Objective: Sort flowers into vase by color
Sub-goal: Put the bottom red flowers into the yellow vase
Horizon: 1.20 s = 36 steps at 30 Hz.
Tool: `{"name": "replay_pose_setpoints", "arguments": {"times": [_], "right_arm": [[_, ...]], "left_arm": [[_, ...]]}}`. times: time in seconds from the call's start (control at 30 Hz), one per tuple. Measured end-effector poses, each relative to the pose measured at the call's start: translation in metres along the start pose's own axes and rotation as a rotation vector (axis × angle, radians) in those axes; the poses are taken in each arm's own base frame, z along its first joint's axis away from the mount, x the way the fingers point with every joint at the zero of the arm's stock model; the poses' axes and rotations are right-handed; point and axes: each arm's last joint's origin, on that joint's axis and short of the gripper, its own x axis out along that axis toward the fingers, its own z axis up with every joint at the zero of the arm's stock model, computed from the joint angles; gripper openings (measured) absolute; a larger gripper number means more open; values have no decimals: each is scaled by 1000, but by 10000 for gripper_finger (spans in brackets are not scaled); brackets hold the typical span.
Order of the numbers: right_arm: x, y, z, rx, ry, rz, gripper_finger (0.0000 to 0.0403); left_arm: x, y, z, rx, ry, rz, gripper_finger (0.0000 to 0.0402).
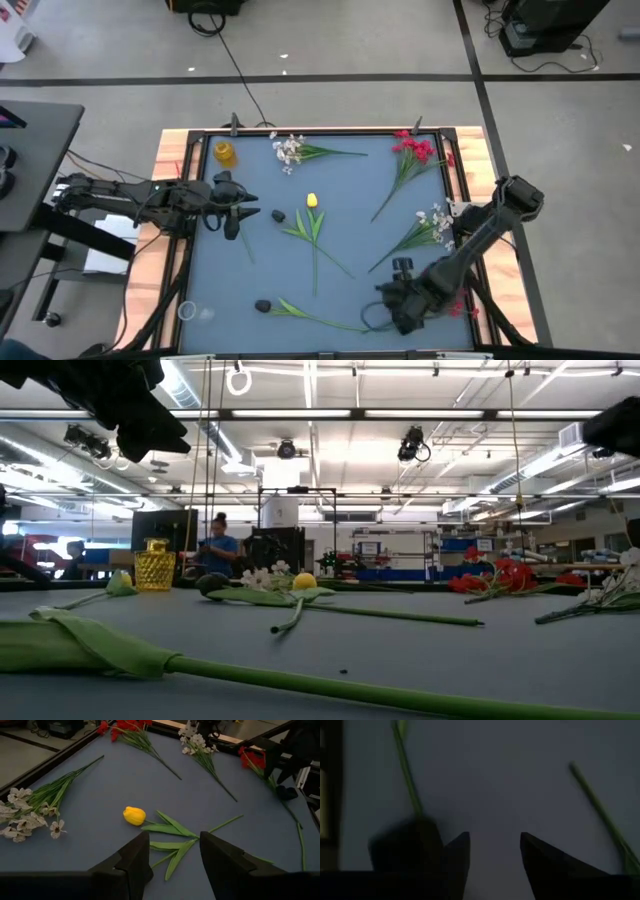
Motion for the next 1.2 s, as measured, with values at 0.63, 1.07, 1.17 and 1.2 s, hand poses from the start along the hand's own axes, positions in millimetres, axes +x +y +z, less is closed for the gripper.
{"name": "replay_pose_setpoints", "arguments": {"times": [0.63, 1.07, 1.17, 1.2], "right_arm": [[-35, 47, -10, -240, 20, 613, 123], [-24, 12, -24, -93, 105, 133, 129], [-19, 17, -27, -112, 125, 128, 152], [-17, 19, -28, -119, 137, 131, 163]], "left_arm": [[0, 0, -1, 6, 7, 2, 181], [0, 0, -1, 33, 6, 2, 181], [0, 0, -1, 34, 7, 2, 181], [0, 0, -1, 34, 7, 2, 181]]}}
